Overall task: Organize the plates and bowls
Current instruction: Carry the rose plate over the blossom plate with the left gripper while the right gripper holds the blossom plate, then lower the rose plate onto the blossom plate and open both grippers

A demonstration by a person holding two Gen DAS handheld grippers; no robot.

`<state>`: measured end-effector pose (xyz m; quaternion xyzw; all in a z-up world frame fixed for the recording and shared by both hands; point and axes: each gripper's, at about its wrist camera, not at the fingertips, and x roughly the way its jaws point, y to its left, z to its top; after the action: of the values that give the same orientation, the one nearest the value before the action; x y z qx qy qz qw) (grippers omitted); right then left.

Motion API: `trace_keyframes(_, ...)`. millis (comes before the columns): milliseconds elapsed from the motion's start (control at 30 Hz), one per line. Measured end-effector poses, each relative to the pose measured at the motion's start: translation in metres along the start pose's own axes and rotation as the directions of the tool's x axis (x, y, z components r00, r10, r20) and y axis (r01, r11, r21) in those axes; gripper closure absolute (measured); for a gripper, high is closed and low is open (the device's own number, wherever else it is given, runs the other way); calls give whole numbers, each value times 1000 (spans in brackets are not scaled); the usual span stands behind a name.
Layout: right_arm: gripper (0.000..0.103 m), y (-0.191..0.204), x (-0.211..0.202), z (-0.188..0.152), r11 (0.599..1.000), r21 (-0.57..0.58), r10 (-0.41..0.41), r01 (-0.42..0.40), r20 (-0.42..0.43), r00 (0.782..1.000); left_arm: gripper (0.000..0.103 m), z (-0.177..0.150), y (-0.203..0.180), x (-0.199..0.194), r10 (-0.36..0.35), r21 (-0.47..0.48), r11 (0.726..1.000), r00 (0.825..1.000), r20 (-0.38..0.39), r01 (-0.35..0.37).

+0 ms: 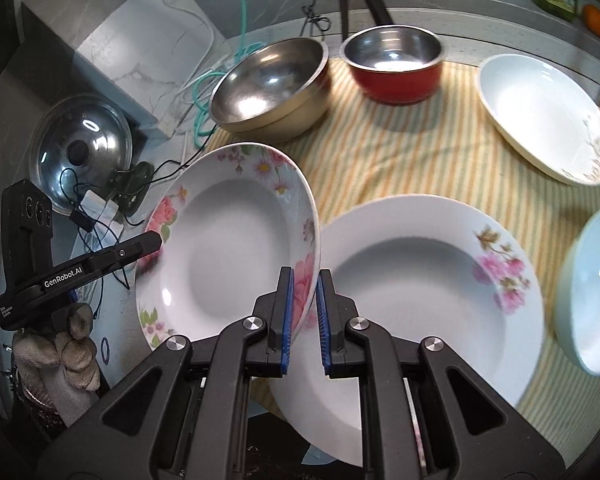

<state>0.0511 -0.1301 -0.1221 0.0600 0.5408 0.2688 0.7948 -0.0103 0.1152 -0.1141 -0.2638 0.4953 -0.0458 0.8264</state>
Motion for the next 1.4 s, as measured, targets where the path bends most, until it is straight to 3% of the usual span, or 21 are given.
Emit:
trace_keyframes(333, 92, -53, -32, -31, 990, 123, -72, 70, 16, 997, 86, -10, -53, 32, -57, 113, 991, 995, -86, 66)
trace_keyframes(633, 91, -89, -45, -53, 972, 201, -126, 122, 10, 992, 86, -25, -89, 59, -66, 184, 978, 985, -157, 95)
trace_keyframes(1400, 89, -108, -43, -66, 962, 226, -156, 153, -4, 988, 86, -37, -105, 77, -10, 238, 970, 982, -190, 55)
